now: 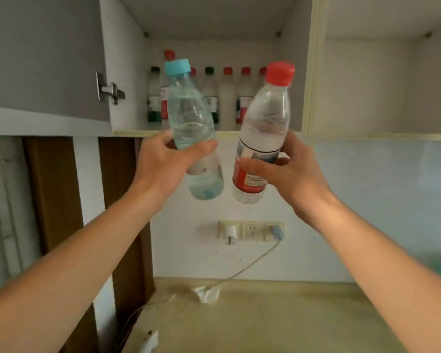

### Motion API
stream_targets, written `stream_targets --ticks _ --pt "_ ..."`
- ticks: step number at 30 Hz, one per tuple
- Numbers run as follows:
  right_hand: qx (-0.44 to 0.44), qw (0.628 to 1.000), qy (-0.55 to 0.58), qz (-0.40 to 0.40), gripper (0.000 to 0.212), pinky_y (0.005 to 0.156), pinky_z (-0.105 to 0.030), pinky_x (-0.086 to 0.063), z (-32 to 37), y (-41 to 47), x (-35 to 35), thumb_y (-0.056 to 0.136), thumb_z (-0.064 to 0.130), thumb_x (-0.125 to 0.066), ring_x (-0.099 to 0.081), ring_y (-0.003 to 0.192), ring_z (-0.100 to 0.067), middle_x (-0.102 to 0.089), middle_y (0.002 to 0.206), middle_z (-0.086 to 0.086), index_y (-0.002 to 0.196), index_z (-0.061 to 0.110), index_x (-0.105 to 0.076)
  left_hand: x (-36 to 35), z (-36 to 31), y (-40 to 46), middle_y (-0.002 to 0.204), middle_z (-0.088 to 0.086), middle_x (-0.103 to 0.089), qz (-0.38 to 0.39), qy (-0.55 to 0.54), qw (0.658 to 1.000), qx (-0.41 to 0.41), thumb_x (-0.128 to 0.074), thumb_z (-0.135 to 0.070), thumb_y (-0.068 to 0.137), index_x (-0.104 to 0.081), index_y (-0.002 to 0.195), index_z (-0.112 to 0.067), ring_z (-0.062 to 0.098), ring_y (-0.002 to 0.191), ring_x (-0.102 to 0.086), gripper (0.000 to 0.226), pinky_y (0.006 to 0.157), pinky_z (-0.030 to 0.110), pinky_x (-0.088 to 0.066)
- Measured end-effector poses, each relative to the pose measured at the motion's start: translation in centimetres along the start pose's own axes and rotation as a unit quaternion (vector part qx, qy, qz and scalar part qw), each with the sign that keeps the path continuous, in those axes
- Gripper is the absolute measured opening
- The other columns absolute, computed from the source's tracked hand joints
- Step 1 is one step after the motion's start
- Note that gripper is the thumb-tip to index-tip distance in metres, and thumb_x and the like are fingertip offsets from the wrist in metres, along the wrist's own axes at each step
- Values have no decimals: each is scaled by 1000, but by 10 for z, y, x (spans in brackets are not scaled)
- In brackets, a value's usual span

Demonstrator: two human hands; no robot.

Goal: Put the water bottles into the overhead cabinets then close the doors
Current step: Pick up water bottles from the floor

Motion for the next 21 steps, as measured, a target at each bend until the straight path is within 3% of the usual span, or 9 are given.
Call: stream_targets --ticks 3,6,9,11,15,18,21 --pt "49 999 16 8 52 77 -24 -60 27 62 2 76 28 -87 -72 96 -3 -74 107 18 120 37 -60 6 -26 57 94 -18 -76 -35 -10 999 -14 -87 -51 64 -75 94 -35 0 87 -72 36 77 30 -58" --pt "66 998 7 8 50 82 -29 -57 41 121 3 79 22 -85 -72 96 -6 -74 106 13 122 30 -59 7 -48 105 89 -22 -75 -77 -3 996 -37 -88 -51 66 -74 93 -35 -5 79 -71 34 66 20 -55" --pt "38 999 -16 22 53 90 -43 -56 41 169 1 82 20 -83 -69 103 -16 -72 113 6 129 23 -58 1 -50 147 84 -21 -75 -102 5 994 -22 -89 -48 65 -70 90 -34 -5 74 -70 35 64 21 -54" --pt "13 999 -17 32 48 89 -47 -58 34 194 0 85 18 -80 -70 100 -20 -72 111 1 127 20 -58 -8 -42 168 91 -16 -74 -99 13 995 -4 -90 -45 66 -68 93 -35 0 83 -69 36 69 25 -54" --pt "-22 999 -17 40 41 80 -44 -61 16 228 -8 91 23 -75 -71 96 -22 -69 110 -3 126 19 -53 -22 -22 196 87 -20 -64 -90 49 995 -7 -89 -39 69 -66 107 -32 -6 80 -59 45 61 19 -43" --pt "-34 996 -58 60 46 83 -44 -61 2 247 -17 94 28 -71 -69 101 -24 -65 118 -8 131 15 -47 -24 0 212 92 -18 -63 -94 63 994 7 -88 -40 69 -62 115 -30 -1 83 -60 54 70 25 -48" --pt "-57 992 -84 74 50 84 -47 -61 -13 263 -22 94 31 -71 -70 99 -26 -66 118 -10 134 14 -47 -29 21 226 90 -18 -64 -84 66 994 7 -86 -40 73 -60 108 -32 -2 82 -61 44 65 21 -47"
Point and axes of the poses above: each hand's wrist, its own y-axis towards the middle knuckle, its own x-axis out of the back of the hand, z = x × y, the point moved 7 cm from there along y, towards the middle knuckle
